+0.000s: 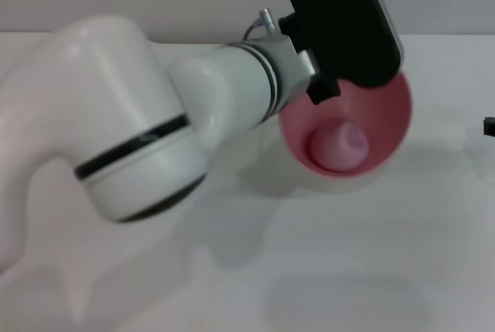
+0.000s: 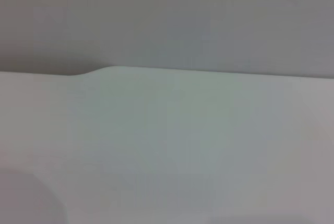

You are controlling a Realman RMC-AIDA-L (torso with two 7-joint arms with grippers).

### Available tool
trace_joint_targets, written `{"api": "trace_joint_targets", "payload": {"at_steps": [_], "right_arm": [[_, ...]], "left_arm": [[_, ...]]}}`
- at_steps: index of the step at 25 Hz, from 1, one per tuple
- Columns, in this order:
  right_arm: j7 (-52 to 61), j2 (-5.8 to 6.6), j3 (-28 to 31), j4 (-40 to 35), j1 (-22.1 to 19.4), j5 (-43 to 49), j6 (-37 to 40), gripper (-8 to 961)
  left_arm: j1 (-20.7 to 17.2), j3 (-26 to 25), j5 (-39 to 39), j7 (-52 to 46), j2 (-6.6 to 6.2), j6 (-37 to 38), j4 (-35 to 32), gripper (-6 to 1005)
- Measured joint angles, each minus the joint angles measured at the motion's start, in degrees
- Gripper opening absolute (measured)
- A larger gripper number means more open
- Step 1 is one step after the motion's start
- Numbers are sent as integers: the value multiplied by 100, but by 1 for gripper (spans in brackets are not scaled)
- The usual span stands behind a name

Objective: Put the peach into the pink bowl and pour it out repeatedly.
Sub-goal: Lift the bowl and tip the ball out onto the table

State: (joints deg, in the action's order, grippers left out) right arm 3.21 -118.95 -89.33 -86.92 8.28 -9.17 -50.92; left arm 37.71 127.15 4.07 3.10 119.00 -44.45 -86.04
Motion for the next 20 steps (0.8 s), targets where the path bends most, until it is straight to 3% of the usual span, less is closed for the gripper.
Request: {"api": "trace_joint_targets", "payload": {"at_steps": [7, 20], "right_arm": [[-9, 9, 67, 6, -31, 19, -19, 634], [-13, 13, 74, 13, -30, 30, -31, 634]], "left_arm": [[-337, 369, 965, -8, 0, 772, 111, 47], [-479, 724, 2588, -138, -5, 1389, 772, 47]]}}
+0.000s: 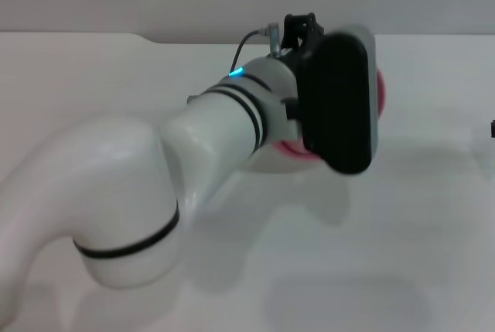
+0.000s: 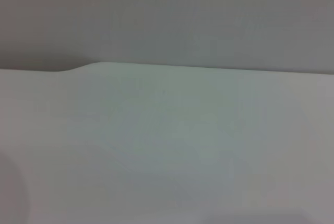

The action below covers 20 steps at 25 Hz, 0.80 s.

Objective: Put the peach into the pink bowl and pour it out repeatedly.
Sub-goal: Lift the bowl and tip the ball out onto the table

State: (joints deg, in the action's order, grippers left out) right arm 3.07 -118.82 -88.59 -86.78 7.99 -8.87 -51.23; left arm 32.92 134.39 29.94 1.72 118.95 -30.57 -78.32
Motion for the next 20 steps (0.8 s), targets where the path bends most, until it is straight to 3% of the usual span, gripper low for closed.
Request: {"api": "trace_joint_targets", "payload": {"at_steps": [11, 20], "right_arm": [[0, 0, -8, 11, 28, 1, -1, 635], [0, 0, -40, 13, 32, 1, -3, 635]], "left_arm": [[-240, 424, 1485, -112, -9, 19, 168, 47], [-373, 1098, 2787, -141, 5, -150, 408, 47]]}}
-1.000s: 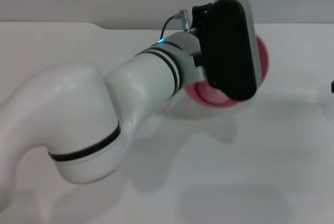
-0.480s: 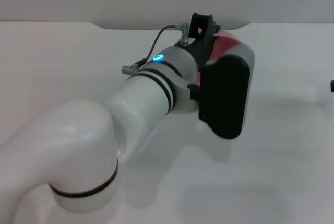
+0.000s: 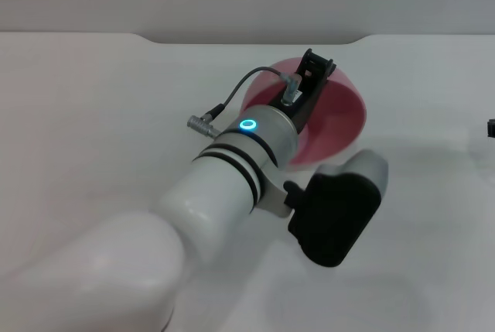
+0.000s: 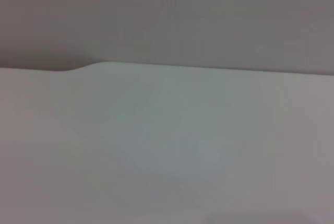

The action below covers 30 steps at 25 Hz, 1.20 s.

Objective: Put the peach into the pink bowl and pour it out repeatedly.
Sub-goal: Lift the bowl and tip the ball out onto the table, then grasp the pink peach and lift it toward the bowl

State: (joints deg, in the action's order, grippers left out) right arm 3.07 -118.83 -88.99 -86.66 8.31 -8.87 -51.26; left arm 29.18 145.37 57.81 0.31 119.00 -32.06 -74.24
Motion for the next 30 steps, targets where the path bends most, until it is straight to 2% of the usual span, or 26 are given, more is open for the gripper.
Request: {"api": "trace_joint_targets", "payload": {"at_steps": [14, 18, 22, 25, 27, 30], "right_arm": [[0, 0, -22, 0, 62, -7, -8, 634], [0, 0, -31, 0, 72, -9, -7, 634], [0, 0, -55, -1, 102, -21, -7, 634], [0, 0, -121, 1, 137, -30, -6, 635], [0, 0, -180, 4, 163, -36, -3, 635], [0, 0, -295, 6, 218, -45, 1, 635]], "left_arm": [[-99, 262, 1097, -339, 3, -213, 83, 47], [-52, 185, 1058, -878, 11, -273, 81, 47], [55, -34, 901, -2014, 9, -683, -109, 47], [229, -459, 121, -2595, 9, -1327, -624, 47], [345, -889, -853, -2558, 5, -1746, -1020, 47], [498, -1775, -2759, -1917, -21, -2312, -1524, 47]]}}
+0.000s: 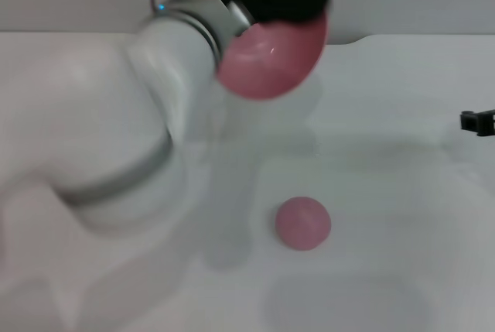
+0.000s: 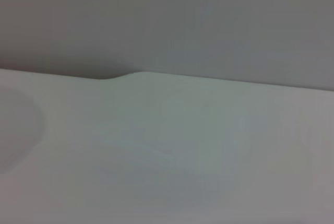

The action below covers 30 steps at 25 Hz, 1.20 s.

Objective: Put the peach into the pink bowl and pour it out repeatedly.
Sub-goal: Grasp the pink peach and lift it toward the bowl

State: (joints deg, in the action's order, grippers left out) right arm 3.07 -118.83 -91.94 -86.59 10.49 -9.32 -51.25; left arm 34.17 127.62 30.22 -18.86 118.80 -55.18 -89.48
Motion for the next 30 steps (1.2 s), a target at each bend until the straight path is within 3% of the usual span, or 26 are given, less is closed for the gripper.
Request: {"api": "trace_joint_targets", "payload": {"at_steps": [3, 4, 5, 8, 11, 18, 30], "right_arm": [[0, 0, -129, 2, 71, -20, 7, 635], [0, 0, -290, 23, 150, -53, 27, 635], [0, 0, -290, 23, 150, -53, 27, 635], [-6, -1, -572, 146, 335, -154, 49, 635], [-13, 1, -884, 330, 574, -388, 85, 635], [104, -20, -1733, 612, 894, -758, 265, 635], [823, -35, -2812, 555, 1102, -782, 393, 634]], "left_arm": [[126, -836, -1566, 645, -19, -536, -222, 47], [245, -1544, -2759, 1256, -45, -1058, -283, 47], [245, -1544, -2759, 1256, -45, -1058, -283, 47], [278, -2218, -3736, 1819, -51, -1644, -319, 47], [266, -2601, -3830, 1844, -58, -2069, -362, 47], [219, -3157, -3069, 1470, -61, -2297, -299, 47], [356, -3224, -2903, 1519, -57, -2125, 162, 47]]}}
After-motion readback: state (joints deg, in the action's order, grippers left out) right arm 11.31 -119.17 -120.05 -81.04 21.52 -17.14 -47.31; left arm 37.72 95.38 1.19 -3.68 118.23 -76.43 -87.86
